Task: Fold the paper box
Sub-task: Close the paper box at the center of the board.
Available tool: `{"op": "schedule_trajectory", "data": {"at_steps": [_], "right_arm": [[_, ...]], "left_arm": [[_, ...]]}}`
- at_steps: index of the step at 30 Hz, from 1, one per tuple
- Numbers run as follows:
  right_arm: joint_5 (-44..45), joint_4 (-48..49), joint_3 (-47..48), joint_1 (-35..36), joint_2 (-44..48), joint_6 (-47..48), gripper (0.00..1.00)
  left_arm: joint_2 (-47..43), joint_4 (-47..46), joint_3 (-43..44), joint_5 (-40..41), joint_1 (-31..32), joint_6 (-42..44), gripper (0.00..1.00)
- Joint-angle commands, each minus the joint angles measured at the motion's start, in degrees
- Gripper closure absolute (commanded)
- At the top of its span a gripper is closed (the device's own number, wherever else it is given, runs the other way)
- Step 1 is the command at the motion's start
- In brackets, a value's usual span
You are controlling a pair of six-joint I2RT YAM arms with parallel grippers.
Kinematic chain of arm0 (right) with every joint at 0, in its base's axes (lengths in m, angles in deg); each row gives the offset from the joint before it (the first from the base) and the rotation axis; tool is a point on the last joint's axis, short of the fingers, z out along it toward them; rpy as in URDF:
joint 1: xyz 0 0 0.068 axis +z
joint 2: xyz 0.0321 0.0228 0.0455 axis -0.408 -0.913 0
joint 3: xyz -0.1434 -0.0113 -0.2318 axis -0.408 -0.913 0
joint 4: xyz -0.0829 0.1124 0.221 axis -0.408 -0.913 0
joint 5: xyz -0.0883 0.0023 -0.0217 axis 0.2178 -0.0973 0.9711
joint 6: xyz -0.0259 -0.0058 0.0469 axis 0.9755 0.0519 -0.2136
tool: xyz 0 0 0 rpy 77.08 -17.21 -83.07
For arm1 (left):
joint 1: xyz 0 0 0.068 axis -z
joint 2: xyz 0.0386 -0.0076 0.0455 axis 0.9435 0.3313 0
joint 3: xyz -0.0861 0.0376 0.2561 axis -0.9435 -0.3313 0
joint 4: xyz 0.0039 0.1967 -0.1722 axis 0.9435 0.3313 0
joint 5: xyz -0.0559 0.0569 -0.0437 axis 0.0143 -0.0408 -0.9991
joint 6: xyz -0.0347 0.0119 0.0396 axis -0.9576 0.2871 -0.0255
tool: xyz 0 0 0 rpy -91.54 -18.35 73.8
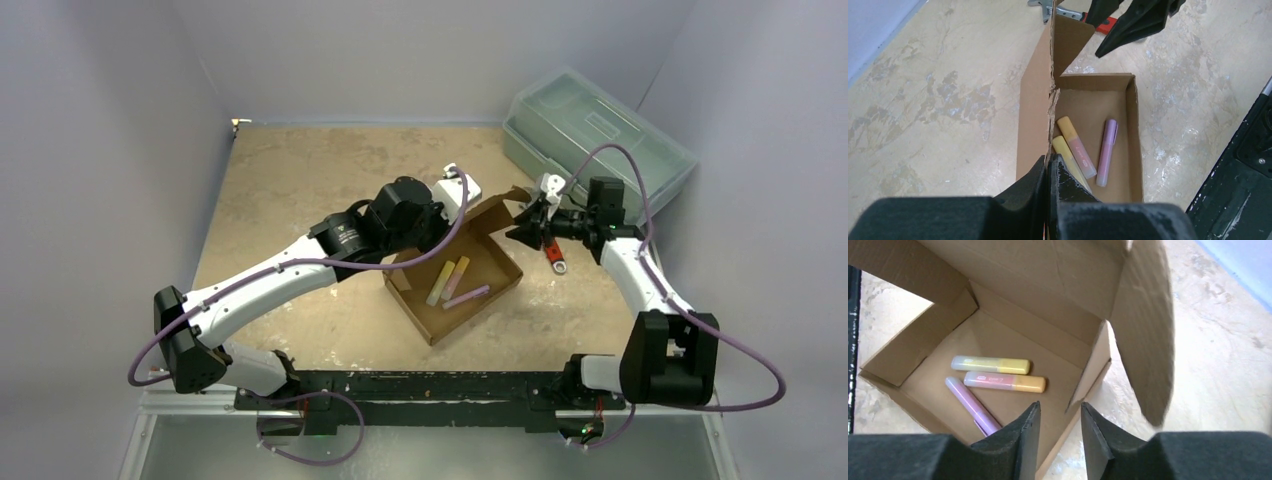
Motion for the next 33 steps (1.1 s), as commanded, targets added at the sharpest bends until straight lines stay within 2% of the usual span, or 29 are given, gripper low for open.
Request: {"op": "schedule_trajectory", "data": {"at_steps": [1, 7, 14, 23, 33], "right_arm": [[-5.74, -15.29, 4.53, -5.24, 2.85, 14.93, 0.58], [-7.86, -32.7, 8.27, -10.23, 3.01, 32.58, 0.48], [-8.74, -42.24, 11.31, -15.22, 2.82, 42.15, 0.47], [-11.02, -41.47, 11.84, -22.87, 4.82, 37.57, 0.46], [-11.86, -42.33, 11.92, -23.94, 4.68, 37.21, 0.45]], "left_arm": [[-1.08, -2.57, -0.87, -1.43, -0.15, -0.66, 1.0], [-1.21, -2.57, -2.28, -1.97, -0.13, -0.66, 1.0], [-1.93, -2.4, -3.71, -2.89, -0.13, -0.65, 1.0], [-2.14, -3.32, -6.49, -6.14, -0.13, -4.74, 1.0], [-1.83, -5.91, -10.98, -8.33, 0.22, -8.33, 0.99]]}}
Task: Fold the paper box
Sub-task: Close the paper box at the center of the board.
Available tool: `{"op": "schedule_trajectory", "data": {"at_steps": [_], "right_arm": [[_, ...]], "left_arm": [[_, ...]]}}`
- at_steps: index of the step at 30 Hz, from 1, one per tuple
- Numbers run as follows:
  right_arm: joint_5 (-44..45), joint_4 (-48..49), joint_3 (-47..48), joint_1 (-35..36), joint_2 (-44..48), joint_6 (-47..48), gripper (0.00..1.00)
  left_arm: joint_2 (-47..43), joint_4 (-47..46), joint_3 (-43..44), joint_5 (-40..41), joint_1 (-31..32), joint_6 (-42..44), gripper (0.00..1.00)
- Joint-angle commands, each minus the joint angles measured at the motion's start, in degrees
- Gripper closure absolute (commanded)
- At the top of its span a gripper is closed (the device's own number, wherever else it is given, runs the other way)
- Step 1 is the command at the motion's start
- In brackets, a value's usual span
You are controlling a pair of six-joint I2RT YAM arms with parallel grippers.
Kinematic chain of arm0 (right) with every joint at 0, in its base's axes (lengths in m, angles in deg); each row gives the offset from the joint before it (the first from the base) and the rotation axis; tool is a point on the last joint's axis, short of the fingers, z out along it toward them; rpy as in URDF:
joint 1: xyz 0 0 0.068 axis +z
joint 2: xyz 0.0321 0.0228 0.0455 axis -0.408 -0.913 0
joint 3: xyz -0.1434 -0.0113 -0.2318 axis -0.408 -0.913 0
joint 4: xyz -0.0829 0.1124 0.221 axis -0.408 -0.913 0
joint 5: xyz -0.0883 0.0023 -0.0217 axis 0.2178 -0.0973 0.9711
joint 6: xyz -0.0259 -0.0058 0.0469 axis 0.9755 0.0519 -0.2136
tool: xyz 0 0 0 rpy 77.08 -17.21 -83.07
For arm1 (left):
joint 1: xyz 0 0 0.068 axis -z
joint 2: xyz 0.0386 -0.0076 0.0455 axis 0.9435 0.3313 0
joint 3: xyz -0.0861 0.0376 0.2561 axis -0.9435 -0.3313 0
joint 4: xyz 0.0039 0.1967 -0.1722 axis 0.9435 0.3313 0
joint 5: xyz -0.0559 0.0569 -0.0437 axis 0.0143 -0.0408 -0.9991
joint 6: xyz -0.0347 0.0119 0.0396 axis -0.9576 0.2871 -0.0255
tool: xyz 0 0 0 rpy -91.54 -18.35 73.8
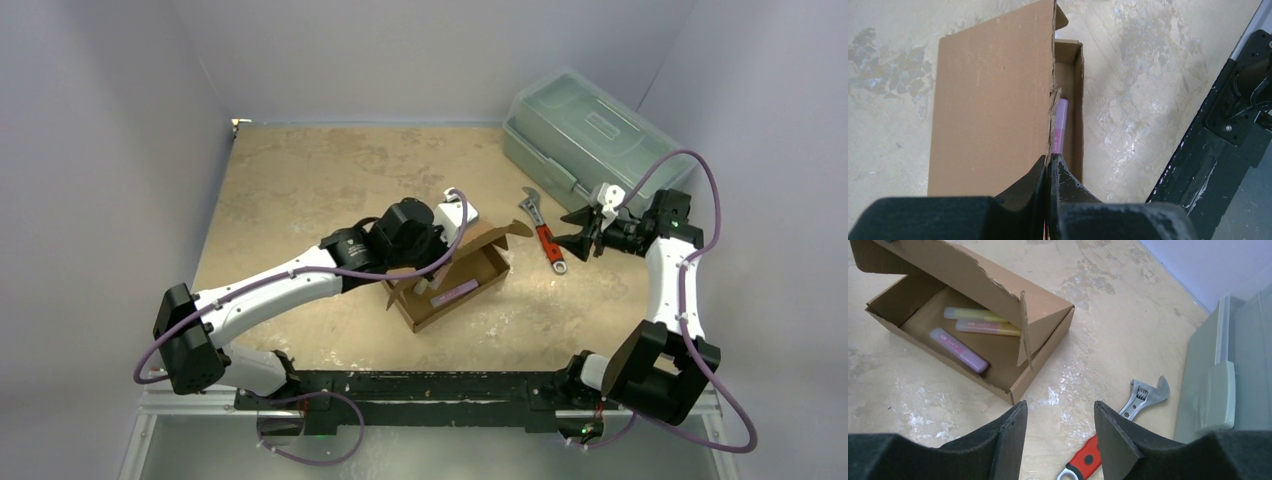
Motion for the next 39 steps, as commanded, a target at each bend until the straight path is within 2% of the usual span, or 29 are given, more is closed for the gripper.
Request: {"op": "schedule_trajectory", "data": {"at_steps": [1, 9, 15, 23, 27, 32, 35, 37, 39], "right_arm": [[-2.65, -1.2, 2.12, -0.49, 0.71, -0.56, 0.45], [-3.69, -2.39, 2.13, -0.5, -0.32, 0.33, 0.43], [-4.06, -4.27, 2.48, -0.49, -1.11, 2.02, 0.43], [-4.24, -4.94, 2.67, -0.43, -1.4, 2.43, 0.42], [-4.17, -5.39, 2.94, -0.47, -1.65, 2.49, 0.42], [-3.99, -7.0, 3.49, 0.01, -2.09, 3.68, 0.42], [-3.7, -7.58, 4.02, 1.51, -2.36, 3.62, 0.42], [-2.61, -6.96, 4.41, 4.19, -2.58, 1.45, 0.43], [-0.32, -3.63, 4.46, 8.72, -2.31, -6.87, 0.49]], "left_arm": [[-1.22, -2.16, -1.24, -1.0, 0.27, -2.83, 0.97], [-0.79, -2.3, -1.85, -1.6, 0.46, -4.5, 0.82], [-0.34, -3.17, -4.37, -5.27, 0.47, -7.0, 0.73], [0.96, -6.66, -9.22, -12.58, 0.46, -11.17, 0.51], [-0.43, -7.92, -8.79, -11.99, 0.46, -11.86, 0.43], [-6.7, -13.03, -8.41, -11.33, 0.39, -13.09, 0.3], [-10.05, -14.39, -8.23, -9.46, 0.33, -13.74, 0.27], [-11.85, -13.63, -8.4, -6.4, 0.22, -13.49, 0.27], [-13.8, -12.74, -9.64, -0.83, 0.12, -13.31, 0.27]]}}
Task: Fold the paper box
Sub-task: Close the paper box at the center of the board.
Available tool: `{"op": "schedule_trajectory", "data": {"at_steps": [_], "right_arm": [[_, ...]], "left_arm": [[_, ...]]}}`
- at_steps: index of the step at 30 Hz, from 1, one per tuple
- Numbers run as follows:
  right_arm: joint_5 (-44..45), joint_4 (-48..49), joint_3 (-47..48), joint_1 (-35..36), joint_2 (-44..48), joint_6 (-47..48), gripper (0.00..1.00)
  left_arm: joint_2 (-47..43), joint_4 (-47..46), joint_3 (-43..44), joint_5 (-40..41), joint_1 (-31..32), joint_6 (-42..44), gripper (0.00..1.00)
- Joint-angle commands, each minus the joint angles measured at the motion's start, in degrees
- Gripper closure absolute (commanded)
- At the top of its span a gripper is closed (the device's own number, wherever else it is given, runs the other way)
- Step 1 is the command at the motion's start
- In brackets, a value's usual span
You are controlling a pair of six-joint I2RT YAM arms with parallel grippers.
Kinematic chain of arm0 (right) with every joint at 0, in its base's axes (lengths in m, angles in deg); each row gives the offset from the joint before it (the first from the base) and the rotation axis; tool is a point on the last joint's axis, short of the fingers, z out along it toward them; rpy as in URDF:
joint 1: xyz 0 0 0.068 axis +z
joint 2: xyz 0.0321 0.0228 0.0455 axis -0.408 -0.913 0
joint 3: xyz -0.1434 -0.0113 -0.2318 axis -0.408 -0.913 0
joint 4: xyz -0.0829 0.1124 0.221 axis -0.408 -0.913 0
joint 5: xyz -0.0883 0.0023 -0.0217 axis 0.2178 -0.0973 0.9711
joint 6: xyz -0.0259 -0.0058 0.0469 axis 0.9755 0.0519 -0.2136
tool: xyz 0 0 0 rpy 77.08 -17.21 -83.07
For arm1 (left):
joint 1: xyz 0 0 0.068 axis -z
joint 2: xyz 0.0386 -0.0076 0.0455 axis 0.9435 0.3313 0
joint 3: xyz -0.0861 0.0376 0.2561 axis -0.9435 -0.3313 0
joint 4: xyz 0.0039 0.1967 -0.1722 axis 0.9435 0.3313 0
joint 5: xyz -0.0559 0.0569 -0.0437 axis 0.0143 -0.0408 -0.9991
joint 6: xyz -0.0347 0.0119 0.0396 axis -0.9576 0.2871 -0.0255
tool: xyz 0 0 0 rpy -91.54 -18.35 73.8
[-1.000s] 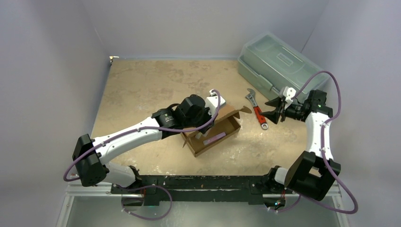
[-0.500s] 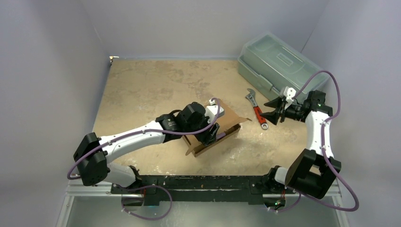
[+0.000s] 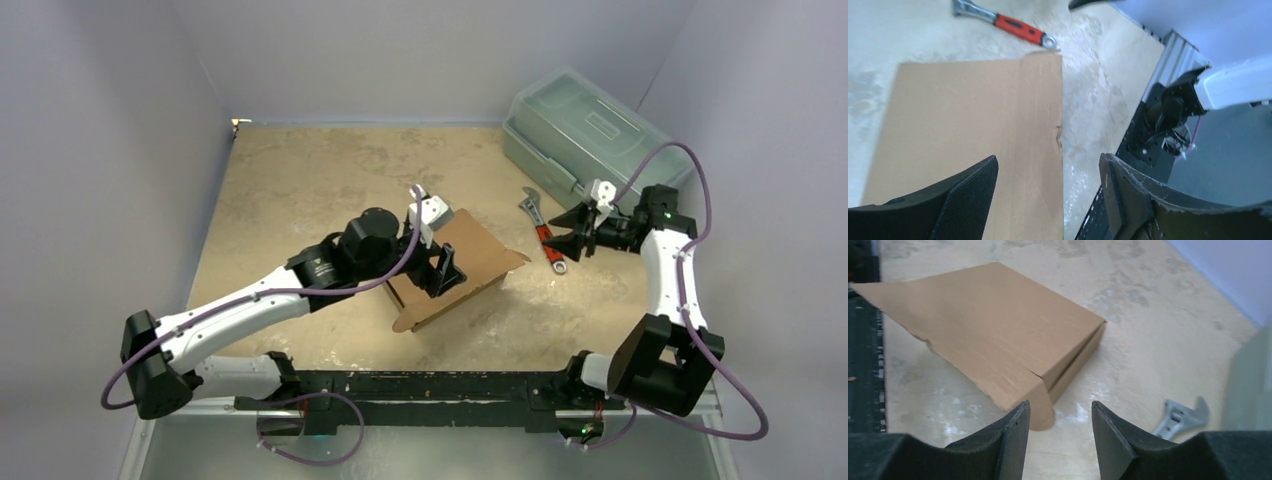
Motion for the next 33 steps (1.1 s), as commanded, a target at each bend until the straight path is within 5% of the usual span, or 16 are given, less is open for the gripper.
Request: {"op": "schedule_trajectory", "data": {"at_steps": [1, 5, 8, 14, 24, 33], "right_arm": [[3.01, 5.66, 2.08, 8.3, 0.71, -13.71, 0.54], [16.75, 30.61, -2.73, 20.71, 6.76, -39.91, 0.73], [25.13, 39.85, -6.58, 29.43, 9.6, -48.46, 0.85], [35.78, 38.86, -5.62, 35.28, 0.72, -47.36, 0.97], [43.99, 28.63, -3.81, 38.08, -11.62, -38.42, 1.0], [42.62, 28.28, -3.09, 38.16, -11.5, -39.53, 0.98]], "left_arm": [[-4.88, -2.2, -1.69, 11.14, -0.06, -1.36, 0.28], [-9.88, -5.22, -10.96, 19.86, -1.58, -5.87, 0.36], [-12.25, -8.93, -17.29, 19.99, -3.36, -9.73, 0.47], [-12.09, -14.97, -24.35, 17.99, -5.08, -14.14, 0.67], [-5.14, -16.48, -28.87, 14.67, -8.12, -15.88, 0.75], [-0.49, -18.03, -31.27, 12.87, -9.76, -17.29, 0.77]]}}
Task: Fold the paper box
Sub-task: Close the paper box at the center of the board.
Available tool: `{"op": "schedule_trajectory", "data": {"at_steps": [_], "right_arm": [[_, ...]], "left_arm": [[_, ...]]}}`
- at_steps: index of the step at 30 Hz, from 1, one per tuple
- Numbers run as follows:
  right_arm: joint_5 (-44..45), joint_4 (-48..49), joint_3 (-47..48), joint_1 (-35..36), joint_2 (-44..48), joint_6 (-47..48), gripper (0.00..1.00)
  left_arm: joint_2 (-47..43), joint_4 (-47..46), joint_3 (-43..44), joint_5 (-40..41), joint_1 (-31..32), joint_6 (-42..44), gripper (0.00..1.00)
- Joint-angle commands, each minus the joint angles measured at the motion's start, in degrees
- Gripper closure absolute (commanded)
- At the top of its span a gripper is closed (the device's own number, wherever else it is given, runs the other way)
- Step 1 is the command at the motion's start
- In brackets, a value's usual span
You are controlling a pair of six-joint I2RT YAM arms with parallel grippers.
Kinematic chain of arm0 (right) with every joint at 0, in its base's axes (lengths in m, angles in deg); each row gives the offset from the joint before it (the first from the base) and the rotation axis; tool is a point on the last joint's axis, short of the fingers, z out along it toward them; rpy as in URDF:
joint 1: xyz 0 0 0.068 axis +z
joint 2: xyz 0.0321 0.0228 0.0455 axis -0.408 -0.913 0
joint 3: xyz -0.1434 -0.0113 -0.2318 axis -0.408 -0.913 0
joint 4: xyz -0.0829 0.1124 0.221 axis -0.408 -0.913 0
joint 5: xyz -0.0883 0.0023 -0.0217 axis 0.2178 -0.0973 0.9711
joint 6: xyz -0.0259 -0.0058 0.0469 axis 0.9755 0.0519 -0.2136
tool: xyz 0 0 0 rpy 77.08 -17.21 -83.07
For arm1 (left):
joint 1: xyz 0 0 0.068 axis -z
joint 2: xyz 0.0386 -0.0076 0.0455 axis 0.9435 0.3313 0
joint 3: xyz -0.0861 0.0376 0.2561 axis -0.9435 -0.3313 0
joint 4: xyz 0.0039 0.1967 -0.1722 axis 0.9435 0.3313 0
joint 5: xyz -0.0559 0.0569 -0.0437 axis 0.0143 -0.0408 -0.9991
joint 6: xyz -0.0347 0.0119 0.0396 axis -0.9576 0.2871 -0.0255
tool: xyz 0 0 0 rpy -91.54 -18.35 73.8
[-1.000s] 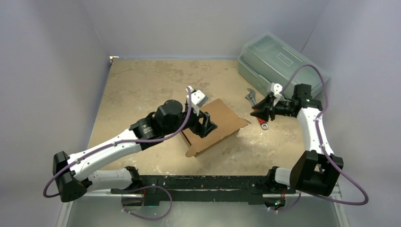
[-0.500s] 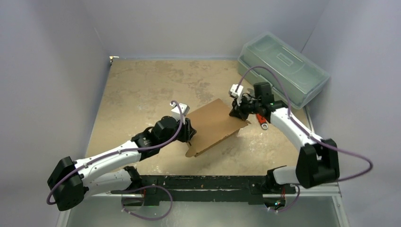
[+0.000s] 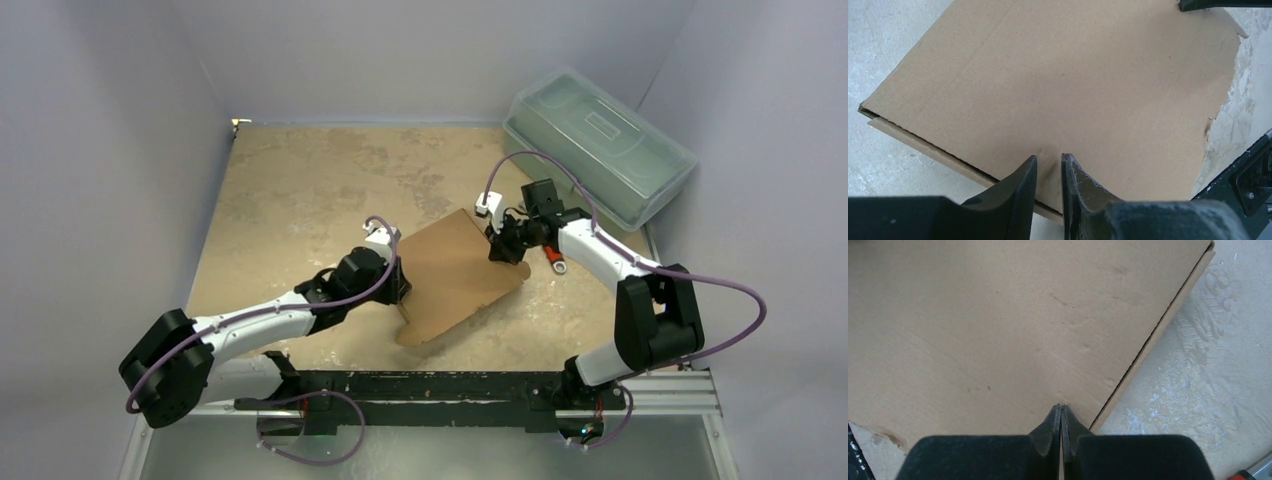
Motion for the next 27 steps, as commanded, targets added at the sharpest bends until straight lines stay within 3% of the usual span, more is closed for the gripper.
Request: {"op": "schedule_trajectory", "data": {"at_steps": [1, 7, 12, 16, 20, 27], "right_arm": [[-1.34, -2.84, 2.58, 0.06, 1.41, 0.82, 0.97], [-12.37, -4.41, 2.47, -0.48, 7.96, 2.39, 0.91], [-15.98, -2.34, 1.42, -3.78, 8.72, -0.16, 0.83], [-15.54, 1.29, 0.63, -7.77, 7.53, -6.61, 0.71], [-13.8, 6.52, -0.65, -10.53, 5.95, -14.28, 0.48], [-18.34, 6.23, 1.72, -11.02, -3.92, -17.59, 0.43]], "left_arm": [[1.6, -1.51, -0.79, -1.41, -1.09, -1.55, 0.77], [-7.07, 0.75, 1.99, -1.06, -1.13, -1.75, 0.67], [-18.4, 2.21, 0.25, 2.83, -1.12, -4.29, 0.45], [-26.6, -0.67, -8.45, 3.94, -1.1, -10.62, 0.27], [-32.01, -4.76, -16.07, 3.19, -1.22, -16.61, 0.22], [-34.26, -9.14, -21.99, 3.03, -1.18, -21.08, 0.17]]}}
